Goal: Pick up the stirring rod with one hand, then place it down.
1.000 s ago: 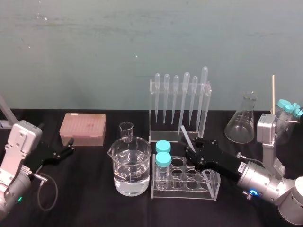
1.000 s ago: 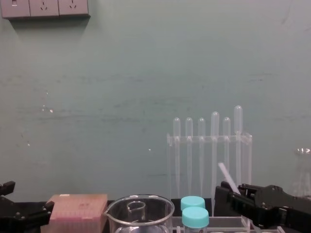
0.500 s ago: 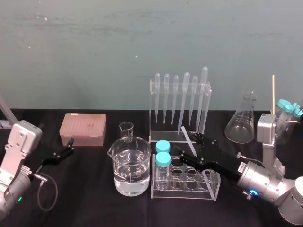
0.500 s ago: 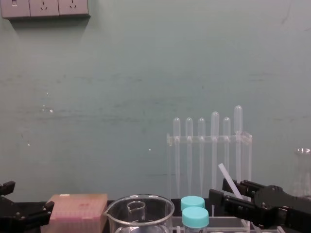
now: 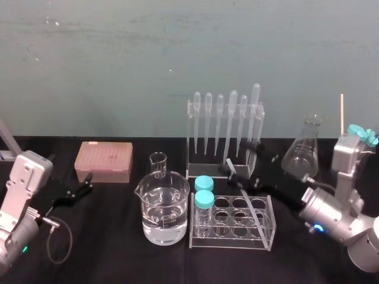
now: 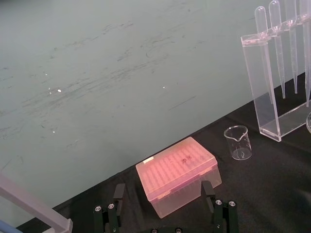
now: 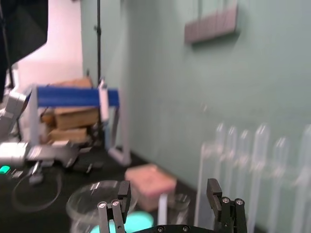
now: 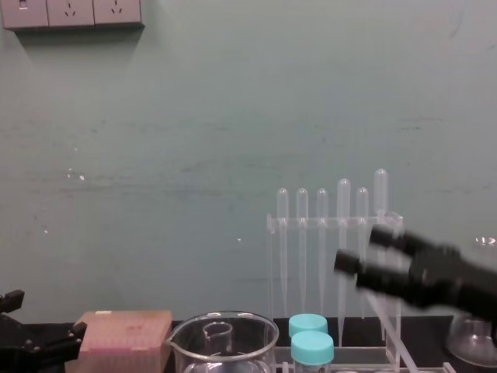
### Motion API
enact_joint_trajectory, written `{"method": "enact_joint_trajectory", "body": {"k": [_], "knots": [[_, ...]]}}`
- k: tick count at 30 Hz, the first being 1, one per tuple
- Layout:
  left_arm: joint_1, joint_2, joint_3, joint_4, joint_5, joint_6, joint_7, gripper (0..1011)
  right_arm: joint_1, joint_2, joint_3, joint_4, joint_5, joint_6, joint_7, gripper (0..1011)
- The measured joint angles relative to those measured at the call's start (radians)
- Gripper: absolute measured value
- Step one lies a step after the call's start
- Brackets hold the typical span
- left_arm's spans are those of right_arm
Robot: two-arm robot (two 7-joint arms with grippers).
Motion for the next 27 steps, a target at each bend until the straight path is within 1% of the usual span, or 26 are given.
{"method": "enact_joint_trajectory", "body": {"k": [2,3,4,5,6,7,8,9,10,12,13,14,16,17,18,19,20,22,23,25,27], "knots": [[0.000,0.000,0.000,0.000,0.000,0.000,0.000,1000,-0.010,-0.008,0.031,-0.033,-0.010,-0.064,-0.031,1003],[0.000,0.000,0.000,0.000,0.000,0.000,0.000,1000,-0.010,-0.008,0.031,-0.033,-0.010,-0.064,-0.031,1003],[0.000,0.000,0.000,0.000,0.000,0.000,0.000,1000,-0.019,-0.012,0.049,-0.052,-0.020,-0.094,-0.054,1003],[0.000,0.000,0.000,0.000,0.000,0.000,0.000,1000,-0.024,-0.014,0.058,-0.063,-0.029,-0.109,-0.071,1003],[0.000,0.000,0.000,0.000,0.000,0.000,0.000,1000,-0.029,-0.015,0.067,-0.072,-0.039,-0.121,-0.089,1003],[0.000,0.000,0.000,0.000,0.000,0.000,0.000,1000,-0.039,-0.016,0.084,-0.090,-0.059,-0.134,-0.125,1003],[0.000,0.000,0.000,0.000,0.000,0.000,0.000,1000,-0.045,-0.016,0.093,-0.100,-0.070,-0.136,-0.147,1003],[0.000,0.000,0.000,0.000,0.000,0.000,0.000,1000,-0.058,-0.014,0.111,-0.116,-0.094,-0.131,-0.195,1003],[0.000,0.000,0.000,0.000,0.000,0.000,0.000,1000,-0.058,-0.014,0.111,-0.116,-0.094,-0.131,-0.195,1003],[0.000,0.000,0.000,0.000,0.000,0.000,0.000,1000,-0.082,-0.008,0.143,-0.138,-0.118,-0.095,-0.265,1003],[0.000,0.000,0.000,0.000,0.000,0.000,0.000,1000,-0.082,-0.008,0.143,-0.138,-0.118,-0.095,-0.265,1003],[0.000,0.000,0.000,0.000,0.000,0.000,0.000,1000,-0.095,-0.002,0.157,-0.147,-0.129,-0.070,-0.294,1003],[0.000,0.000,0.000,0.000,0.000,0.000,0.000,1000,-0.111,0.007,0.168,-0.155,-0.140,-0.043,-0.321,1003],[0.000,0.000,0.000,0.000,0.000,0.000,0.000,1000,-0.127,0.014,0.176,-0.161,-0.152,-0.017,-0.342,1003],[0.000,0.000,0.000,0.000,0.000,0.000,0.000,1000,-0.134,0.018,0.180,-0.165,-0.156,-0.004,-0.350,1003],[0.000,0.000,0.000,0.000,0.000,0.000,0.000,1000,-0.149,0.023,0.186,-0.172,-0.162,0.023,-0.365,1003],[0.000,0.000,0.000,0.000,0.000,0.000,0.000,1000,-0.149,0.023,0.186,-0.172,-0.162,0.023,-0.365,1003],[0.000,0.000,0.000,0.000,0.000,0.000,0.000,1000,-0.181,0.031,0.193,-0.184,-0.172,0.090,-0.392,1003],[0.000,0.000,0.000,0.000,0.000,0.000,0.000,1000,-0.181,0.031,0.193,-0.184,-0.172,0.090,-0.392,1003],[0.000,0.000,0.000,0.000,0.000,0.000,0.000,1000,-0.199,0.032,0.198,-0.190,-0.176,0.141,-0.407,1003],[0.000,0.000,0.000,0.000,0.000,0.000,0.000,1000,-0.204,0.030,0.200,-0.190,-0.177,0.157,-0.410,1003]]}}
